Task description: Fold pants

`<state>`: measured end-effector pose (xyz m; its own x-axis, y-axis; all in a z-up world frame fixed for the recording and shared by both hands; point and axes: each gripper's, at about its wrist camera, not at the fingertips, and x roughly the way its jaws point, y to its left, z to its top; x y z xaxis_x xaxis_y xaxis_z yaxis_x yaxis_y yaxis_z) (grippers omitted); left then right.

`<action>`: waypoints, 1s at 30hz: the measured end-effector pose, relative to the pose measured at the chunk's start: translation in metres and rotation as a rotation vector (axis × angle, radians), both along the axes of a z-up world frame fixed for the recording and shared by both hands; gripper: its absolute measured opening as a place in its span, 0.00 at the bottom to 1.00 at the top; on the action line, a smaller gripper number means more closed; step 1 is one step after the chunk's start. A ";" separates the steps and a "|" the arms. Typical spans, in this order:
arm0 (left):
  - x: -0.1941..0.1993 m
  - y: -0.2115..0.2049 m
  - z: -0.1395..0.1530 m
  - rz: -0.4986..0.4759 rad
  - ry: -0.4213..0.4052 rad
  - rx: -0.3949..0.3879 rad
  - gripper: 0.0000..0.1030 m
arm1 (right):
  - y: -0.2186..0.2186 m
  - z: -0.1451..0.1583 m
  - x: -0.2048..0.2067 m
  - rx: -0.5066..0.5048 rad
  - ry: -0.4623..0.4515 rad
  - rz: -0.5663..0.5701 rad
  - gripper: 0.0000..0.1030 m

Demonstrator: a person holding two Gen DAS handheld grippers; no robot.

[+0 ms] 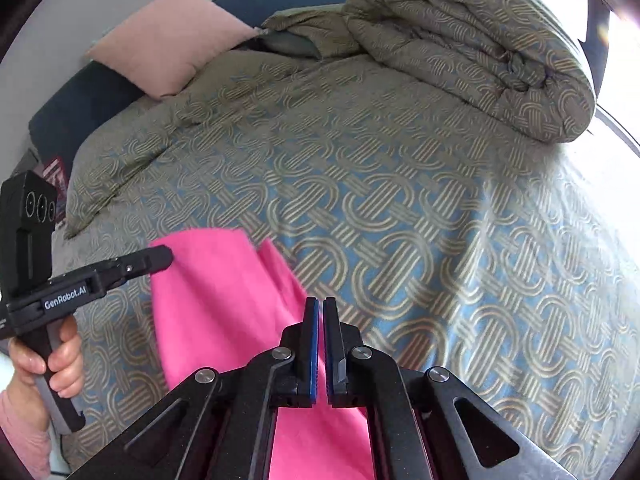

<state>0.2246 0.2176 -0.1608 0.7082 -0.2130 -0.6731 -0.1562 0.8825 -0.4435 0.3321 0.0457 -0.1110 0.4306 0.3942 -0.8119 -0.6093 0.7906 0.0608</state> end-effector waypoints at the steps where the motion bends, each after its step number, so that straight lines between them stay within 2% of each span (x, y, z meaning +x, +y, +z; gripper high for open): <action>1: 0.005 -0.001 -0.008 0.021 0.033 0.060 0.05 | 0.000 -0.001 0.005 0.000 0.002 -0.017 0.02; 2: 0.009 0.000 -0.017 0.030 0.081 0.097 0.04 | -0.001 -0.005 0.008 -0.009 0.018 -0.026 0.02; 3: 0.009 0.003 -0.026 0.028 0.122 0.097 0.04 | 0.000 -0.013 0.013 -0.036 0.056 -0.032 0.02; 5: -0.001 0.009 -0.034 0.024 0.135 0.046 0.11 | -0.006 -0.026 0.012 -0.075 0.110 -0.029 0.05; 7: -0.012 0.011 -0.031 0.033 0.115 0.036 0.31 | -0.016 -0.034 0.001 -0.088 0.125 0.007 0.11; 9: -0.017 0.012 -0.026 0.033 0.103 0.053 0.42 | -0.029 -0.042 -0.011 -0.098 0.147 0.035 0.17; 12: -0.014 0.007 -0.018 0.004 0.081 0.078 0.55 | -0.060 -0.050 -0.031 -0.117 0.173 0.012 0.20; 15: 0.006 0.002 -0.018 -0.057 0.100 0.072 0.68 | -0.101 -0.047 -0.050 -0.063 0.194 -0.064 0.26; 18: 0.030 -0.004 -0.025 -0.090 0.146 0.072 0.68 | -0.146 -0.039 -0.066 0.030 0.209 -0.195 0.30; 20: 0.042 -0.010 -0.028 -0.100 0.154 0.076 0.67 | -0.172 -0.034 -0.076 0.086 0.211 -0.272 0.33; 21: 0.048 -0.013 -0.028 -0.113 0.154 0.082 0.56 | -0.181 -0.033 -0.081 0.102 0.210 -0.295 0.35; 22: 0.053 -0.017 -0.028 -0.136 0.160 0.084 0.16 | -0.189 -0.032 -0.086 0.111 0.207 -0.315 0.36; 23: 0.059 -0.020 -0.029 -0.164 0.181 0.078 0.06 | -0.196 -0.032 -0.090 0.111 0.205 -0.331 0.36; 25: 0.057 -0.023 -0.020 -0.158 0.155 0.045 0.03 | -0.206 -0.030 -0.098 0.108 0.199 -0.358 0.37; 28: 0.041 -0.014 0.016 -0.137 0.009 -0.077 0.03 | -0.215 -0.026 -0.103 0.104 0.188 -0.394 0.37; 30: 0.039 -0.011 0.034 -0.128 -0.043 -0.060 0.04 | -0.223 -0.023 -0.104 0.106 0.179 -0.410 0.37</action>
